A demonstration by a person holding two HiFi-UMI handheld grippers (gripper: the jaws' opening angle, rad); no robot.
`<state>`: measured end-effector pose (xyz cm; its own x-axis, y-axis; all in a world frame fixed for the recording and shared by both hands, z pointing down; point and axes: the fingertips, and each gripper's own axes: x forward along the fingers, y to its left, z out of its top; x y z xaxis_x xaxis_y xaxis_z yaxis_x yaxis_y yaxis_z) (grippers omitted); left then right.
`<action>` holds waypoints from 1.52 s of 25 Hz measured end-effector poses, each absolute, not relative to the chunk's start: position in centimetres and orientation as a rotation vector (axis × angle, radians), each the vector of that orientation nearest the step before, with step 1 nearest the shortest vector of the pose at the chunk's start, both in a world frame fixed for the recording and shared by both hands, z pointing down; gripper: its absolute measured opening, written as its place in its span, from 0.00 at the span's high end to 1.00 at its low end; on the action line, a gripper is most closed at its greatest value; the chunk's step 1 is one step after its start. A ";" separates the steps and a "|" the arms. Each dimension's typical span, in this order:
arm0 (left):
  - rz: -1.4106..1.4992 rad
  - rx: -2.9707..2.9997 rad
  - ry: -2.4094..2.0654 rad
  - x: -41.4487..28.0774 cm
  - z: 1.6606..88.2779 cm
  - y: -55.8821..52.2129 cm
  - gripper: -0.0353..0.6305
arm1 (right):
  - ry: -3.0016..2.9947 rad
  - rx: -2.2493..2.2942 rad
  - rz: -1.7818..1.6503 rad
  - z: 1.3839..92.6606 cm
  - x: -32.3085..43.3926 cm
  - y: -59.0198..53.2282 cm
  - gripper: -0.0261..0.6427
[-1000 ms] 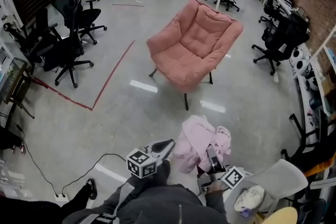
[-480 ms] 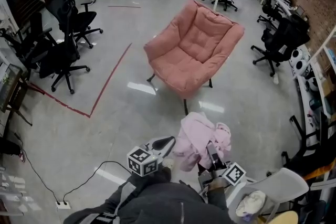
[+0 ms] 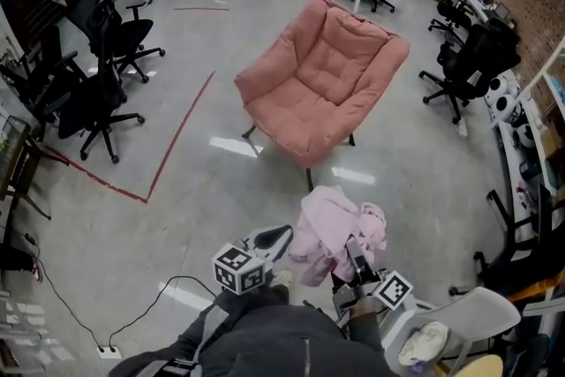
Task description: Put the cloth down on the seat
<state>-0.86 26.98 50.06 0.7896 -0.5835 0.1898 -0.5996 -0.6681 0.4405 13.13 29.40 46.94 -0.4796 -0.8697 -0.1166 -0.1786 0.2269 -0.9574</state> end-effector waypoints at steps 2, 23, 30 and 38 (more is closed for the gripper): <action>0.049 2.492 -0.873 -0.7 50.3 26.6 0.93 | 1.834 -0.977 -1.276 47.0 13.2 29.0 0.90; 0.049 2.446 -0.841 -1.2 51.0 25.2 0.93 | 1.830 -1.029 -1.298 47.5 13.6 26.7 0.90; 0.030 2.418 -0.897 -2.3 51.2 23.5 0.93 | 1.862 -0.978 -1.338 47.9 12.4 24.1 0.90; 0.024 2.392 -0.959 -2.5 51.3 20.0 0.93 | 1.898 -0.914 -1.378 48.2 11.7 19.5 0.90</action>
<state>-2.55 19.96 51.32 0.7446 -0.6319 0.2151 -0.6420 -0.5898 0.4899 11.74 19.53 48.15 -0.5724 -0.8159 -0.0811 -0.1755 0.2186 -0.9599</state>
